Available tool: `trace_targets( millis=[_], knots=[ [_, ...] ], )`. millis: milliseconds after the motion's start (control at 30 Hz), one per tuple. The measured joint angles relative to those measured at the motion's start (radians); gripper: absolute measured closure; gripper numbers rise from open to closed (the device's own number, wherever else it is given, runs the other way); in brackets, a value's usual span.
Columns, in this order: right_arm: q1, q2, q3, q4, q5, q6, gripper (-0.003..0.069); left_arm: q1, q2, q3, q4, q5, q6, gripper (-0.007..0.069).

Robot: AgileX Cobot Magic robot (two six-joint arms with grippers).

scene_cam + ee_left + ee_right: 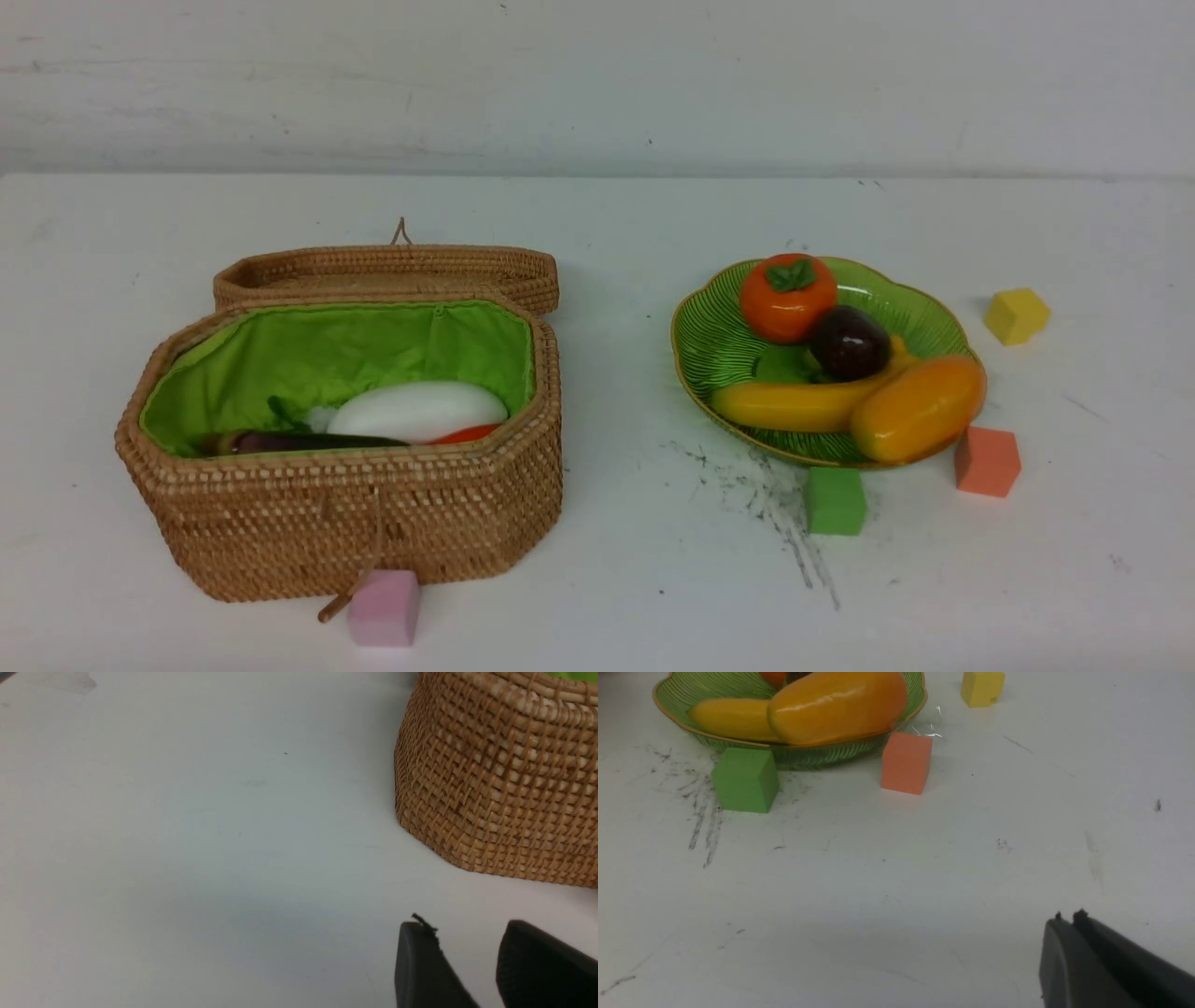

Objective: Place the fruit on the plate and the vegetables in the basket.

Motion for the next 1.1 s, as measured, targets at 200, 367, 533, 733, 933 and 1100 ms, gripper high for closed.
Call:
trace_targets(
  millis=[200, 367, 533, 733, 933, 1100],
  knots=[
    [0.000, 0.000, 0.000, 0.000, 0.000, 0.000, 0.0634, 0.000, 0.000, 0.000, 0.000, 0.000, 0.000, 0.0386],
    [0.000, 0.000, 0.000, 0.000, -0.001, 0.000, 0.0630, 0.000, 0.000, 0.000, 0.000, 0.000, 0.000, 0.0386],
    [0.000, 0.000, 0.000, 0.000, -0.001, 0.000, 0.0623, 0.000, 0.000, 0.000, 0.000, 0.000, 0.000, 0.0386],
    [0.000, 0.000, 0.000, 0.000, -0.001, 0.000, 0.0623, 0.000, 0.000, 0.000, 0.000, 0.000, 0.000, 0.0386],
    [0.000, 0.000, 0.000, 0.000, -0.001, 0.000, 0.0622, 0.000, 0.000, 0.000, 0.000, 0.000, 0.000, 0.0386],
    [0.000, 0.000, 0.000, 0.000, -0.001, 0.000, 0.0617, 0.000, 0.000, 0.000, 0.000, 0.000, 0.000, 0.0386]
  ],
)
